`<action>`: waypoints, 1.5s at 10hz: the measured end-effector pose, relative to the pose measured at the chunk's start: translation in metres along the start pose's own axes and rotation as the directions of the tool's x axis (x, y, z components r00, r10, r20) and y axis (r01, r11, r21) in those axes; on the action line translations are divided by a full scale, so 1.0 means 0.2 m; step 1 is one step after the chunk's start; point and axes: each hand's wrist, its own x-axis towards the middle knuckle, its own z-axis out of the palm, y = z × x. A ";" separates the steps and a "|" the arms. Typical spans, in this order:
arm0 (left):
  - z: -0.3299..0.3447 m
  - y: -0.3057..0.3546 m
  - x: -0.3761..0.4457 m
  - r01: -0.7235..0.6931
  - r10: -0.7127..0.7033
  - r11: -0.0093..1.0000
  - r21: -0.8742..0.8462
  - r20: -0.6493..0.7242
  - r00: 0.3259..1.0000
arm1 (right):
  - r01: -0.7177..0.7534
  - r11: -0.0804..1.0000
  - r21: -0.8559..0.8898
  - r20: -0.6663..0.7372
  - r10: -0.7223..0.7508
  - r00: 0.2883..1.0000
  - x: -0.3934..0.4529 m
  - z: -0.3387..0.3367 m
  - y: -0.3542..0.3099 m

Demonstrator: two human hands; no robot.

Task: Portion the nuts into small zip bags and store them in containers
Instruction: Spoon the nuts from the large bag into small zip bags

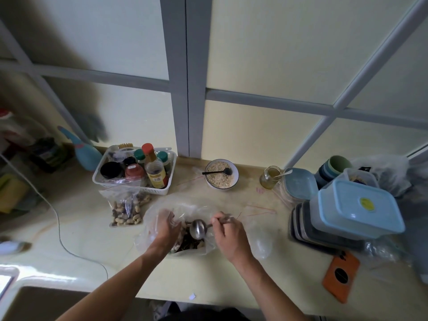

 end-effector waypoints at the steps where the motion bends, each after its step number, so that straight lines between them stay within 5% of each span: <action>1: 0.01 0.01 -0.01 -0.001 0.002 1.000 -0.017 0.073 0.997 | 0.073 0.965 -0.251 0.089 -0.052 0.995 -0.03 0.07 0.03; 5: -0.02 -0.02 0.01 0.003 -0.003 1.000 0.002 0.089 0.996 | 0.169 0.919 -0.357 0.248 -0.082 0.965 -0.06 0.26 -0.09; 7: 0.00 -0.15 0.10 -0.082 0.072 0.991 0.104 0.097 0.993 | -0.315 0.948 -0.037 0.072 0.317 0.946 -0.07 0.29 -0.09; 8: -0.03 -0.13 0.10 -0.097 0.087 0.988 0.116 0.095 0.992 | -0.579 0.797 0.172 0.109 0.569 0.815 -0.05 0.24 -0.06; 9: -0.05 -0.10 0.11 -0.140 0.126 0.979 0.150 0.102 0.987 | -0.646 0.683 0.341 0.171 0.630 0.757 -0.03 0.22 -0.01; 11: -0.05 -0.13 0.13 -0.168 0.145 0.974 0.153 0.152 0.978 | -0.634 0.632 0.446 0.086 0.674 0.734 0.02 0.14 0.07; 13: -0.04 -0.14 0.13 -0.266 0.177 0.943 0.202 0.374 0.910 | -0.569 0.623 0.537 -0.016 0.682 0.731 0.06 0.00 0.07; 15: -0.02 -0.13 0.13 -0.443 0.299 0.817 0.370 0.384 0.873 | -0.536 0.659 0.528 -0.050 0.654 0.755 0.10 -0.05 0.04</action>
